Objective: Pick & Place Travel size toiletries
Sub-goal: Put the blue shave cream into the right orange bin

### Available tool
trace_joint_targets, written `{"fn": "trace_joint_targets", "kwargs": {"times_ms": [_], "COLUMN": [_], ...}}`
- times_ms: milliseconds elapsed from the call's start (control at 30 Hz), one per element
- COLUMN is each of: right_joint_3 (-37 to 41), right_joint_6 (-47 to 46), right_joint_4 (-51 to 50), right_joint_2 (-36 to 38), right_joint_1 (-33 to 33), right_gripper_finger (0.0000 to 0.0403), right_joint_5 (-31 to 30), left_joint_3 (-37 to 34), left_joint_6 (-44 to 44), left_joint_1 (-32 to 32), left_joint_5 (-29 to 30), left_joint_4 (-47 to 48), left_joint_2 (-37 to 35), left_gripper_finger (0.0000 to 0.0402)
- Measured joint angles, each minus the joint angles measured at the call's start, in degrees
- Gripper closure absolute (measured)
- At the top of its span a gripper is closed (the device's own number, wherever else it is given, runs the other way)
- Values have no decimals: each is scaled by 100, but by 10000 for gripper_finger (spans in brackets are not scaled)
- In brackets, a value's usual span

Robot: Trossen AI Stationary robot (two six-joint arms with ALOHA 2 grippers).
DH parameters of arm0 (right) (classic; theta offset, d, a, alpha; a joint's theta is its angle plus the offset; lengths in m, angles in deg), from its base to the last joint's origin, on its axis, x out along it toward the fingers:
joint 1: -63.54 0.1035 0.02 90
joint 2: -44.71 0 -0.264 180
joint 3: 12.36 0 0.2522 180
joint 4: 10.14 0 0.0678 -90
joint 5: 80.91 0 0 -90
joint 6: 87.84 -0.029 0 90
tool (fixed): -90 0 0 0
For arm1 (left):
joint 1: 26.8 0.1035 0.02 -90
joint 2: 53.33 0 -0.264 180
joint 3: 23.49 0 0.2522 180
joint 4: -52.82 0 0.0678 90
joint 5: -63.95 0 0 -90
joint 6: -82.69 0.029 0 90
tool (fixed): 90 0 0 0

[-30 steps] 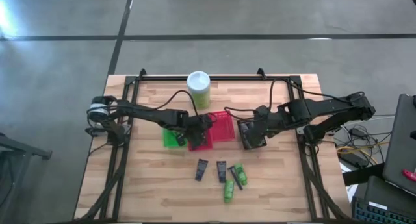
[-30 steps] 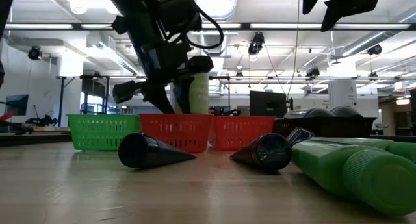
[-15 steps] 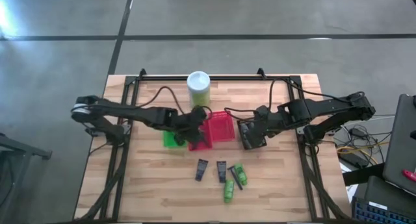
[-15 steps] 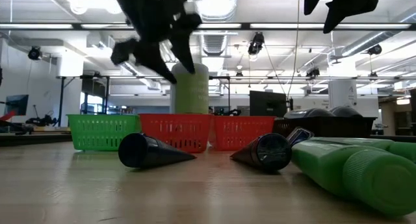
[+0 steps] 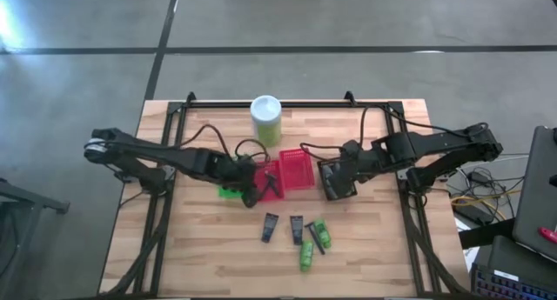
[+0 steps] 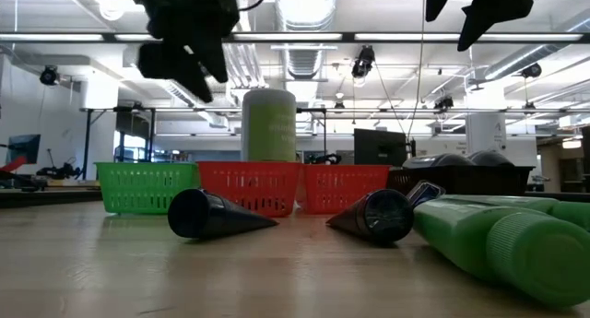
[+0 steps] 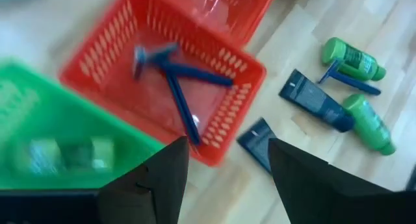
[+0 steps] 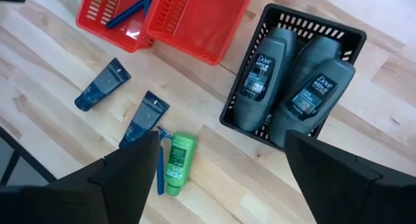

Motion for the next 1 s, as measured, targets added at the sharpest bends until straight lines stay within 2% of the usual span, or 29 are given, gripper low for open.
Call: {"fn": "trace_joint_targets", "kwargs": {"times_ms": [167, 267, 400, 567, 833, 1000], "right_joint_3": [0, 0, 0, 0, 18, 22], "right_joint_6": [208, 299, 119, -249, 1047, 2081], "right_joint_4": [-11, -18, -88, -327, -793, -787], "right_joint_2": [-2, -2, -2, -2, 90, 241], "right_joint_1": [-46, -51, -89, -196, -433, -764], "right_gripper_finger": [61, 52, 44, 44, 65, 78], "right_joint_5": [-2, -133, -503, -581, -598, -676], "left_joint_3": [-83, -83, -86, -24, 504, 1127], "left_joint_6": [-1358, -1892, -2340, -2427, -3323, -3754], "left_joint_1": [-394, -671, -876, -1013, -1185, -1329], "left_joint_5": [8, 158, 183, 189, 207, 175], "left_joint_4": [-18, -30, -2, 5, 33, 408], "left_joint_2": [188, 272, 463, 772, 1316, 1990], "left_gripper_finger": [185, 176, 161, 154, 154, 154]}}
